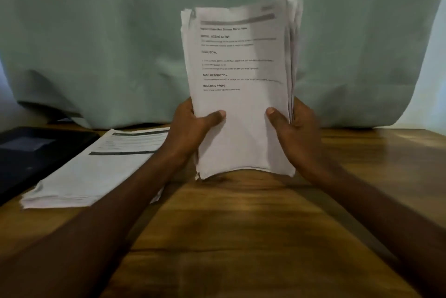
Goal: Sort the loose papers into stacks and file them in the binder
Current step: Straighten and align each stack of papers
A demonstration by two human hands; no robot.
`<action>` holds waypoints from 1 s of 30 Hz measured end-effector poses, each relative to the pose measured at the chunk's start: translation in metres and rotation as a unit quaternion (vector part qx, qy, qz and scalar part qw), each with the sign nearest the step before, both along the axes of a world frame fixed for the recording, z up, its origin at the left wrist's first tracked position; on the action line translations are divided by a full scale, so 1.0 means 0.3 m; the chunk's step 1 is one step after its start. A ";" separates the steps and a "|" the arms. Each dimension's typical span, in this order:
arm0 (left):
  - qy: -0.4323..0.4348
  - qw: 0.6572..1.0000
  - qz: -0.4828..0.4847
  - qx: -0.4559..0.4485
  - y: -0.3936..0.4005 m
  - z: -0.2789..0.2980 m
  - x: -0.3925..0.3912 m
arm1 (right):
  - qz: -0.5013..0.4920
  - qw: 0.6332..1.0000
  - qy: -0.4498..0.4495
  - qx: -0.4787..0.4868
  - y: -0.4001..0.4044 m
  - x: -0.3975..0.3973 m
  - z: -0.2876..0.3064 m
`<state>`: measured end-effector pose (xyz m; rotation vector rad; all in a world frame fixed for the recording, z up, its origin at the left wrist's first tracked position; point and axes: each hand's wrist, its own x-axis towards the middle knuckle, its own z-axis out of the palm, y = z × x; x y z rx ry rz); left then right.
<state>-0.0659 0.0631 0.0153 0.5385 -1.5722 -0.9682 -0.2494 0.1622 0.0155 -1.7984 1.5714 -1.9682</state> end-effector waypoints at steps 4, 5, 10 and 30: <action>0.034 0.998 0.037 -0.042 0.025 0.004 0.004 | -0.005 1.000 0.008 -0.013 0.008 0.028 -0.009; 0.025 0.998 0.043 -0.049 0.023 0.002 0.005 | 0.003 0.999 -0.001 0.036 0.000 0.027 -0.006; -0.016 1.000 0.012 0.023 0.020 -0.020 0.002 | 0.020 0.991 -0.067 0.117 -0.009 0.008 -0.003; -0.014 0.988 0.124 -0.091 0.059 -0.065 -0.040 | -0.030 0.997 0.020 0.063 -0.019 0.025 -0.068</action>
